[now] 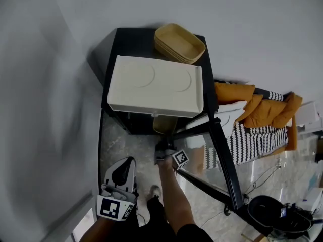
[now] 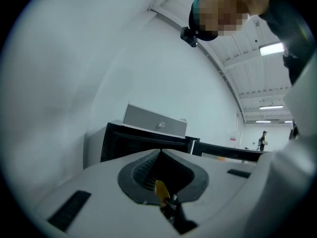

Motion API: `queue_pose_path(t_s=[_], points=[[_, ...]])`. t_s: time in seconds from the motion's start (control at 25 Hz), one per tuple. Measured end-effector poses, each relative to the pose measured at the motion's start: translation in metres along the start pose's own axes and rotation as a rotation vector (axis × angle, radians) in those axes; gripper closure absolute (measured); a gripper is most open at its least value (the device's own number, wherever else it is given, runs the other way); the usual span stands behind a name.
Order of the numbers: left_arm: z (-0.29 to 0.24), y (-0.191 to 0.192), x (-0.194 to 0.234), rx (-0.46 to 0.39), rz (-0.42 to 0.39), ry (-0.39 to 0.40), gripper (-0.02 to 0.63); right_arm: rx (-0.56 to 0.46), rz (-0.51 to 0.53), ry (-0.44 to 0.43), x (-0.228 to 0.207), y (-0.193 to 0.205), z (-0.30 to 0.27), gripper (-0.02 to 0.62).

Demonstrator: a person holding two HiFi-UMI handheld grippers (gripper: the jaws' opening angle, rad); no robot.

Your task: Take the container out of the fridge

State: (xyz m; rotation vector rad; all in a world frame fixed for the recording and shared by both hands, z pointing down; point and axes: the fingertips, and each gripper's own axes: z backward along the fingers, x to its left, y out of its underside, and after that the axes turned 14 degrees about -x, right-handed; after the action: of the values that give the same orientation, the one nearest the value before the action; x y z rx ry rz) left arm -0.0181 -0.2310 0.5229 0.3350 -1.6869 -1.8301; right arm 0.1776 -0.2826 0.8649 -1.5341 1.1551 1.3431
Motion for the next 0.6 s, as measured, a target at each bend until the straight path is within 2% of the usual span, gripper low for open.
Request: queue_pose_path(t_s=[0.24,0.36,0.6], points=[[0.017,0.001,-0.023,0.017,0.014,0.001,0.601,0.029,-0.007,0.000,0.009,-0.001,0.030,0.408],[0.020,-0.010,-0.035,-0.023,-0.003,-0.016,0.601,0.043,-0.008,0.002,0.016,-0.004,0.049,0.408],[0.043,-0.018,-0.058,-0.034,-0.009,-0.051,0.601,0.080,-0.003,0.019,0.028,-0.004,0.091,0.408]])
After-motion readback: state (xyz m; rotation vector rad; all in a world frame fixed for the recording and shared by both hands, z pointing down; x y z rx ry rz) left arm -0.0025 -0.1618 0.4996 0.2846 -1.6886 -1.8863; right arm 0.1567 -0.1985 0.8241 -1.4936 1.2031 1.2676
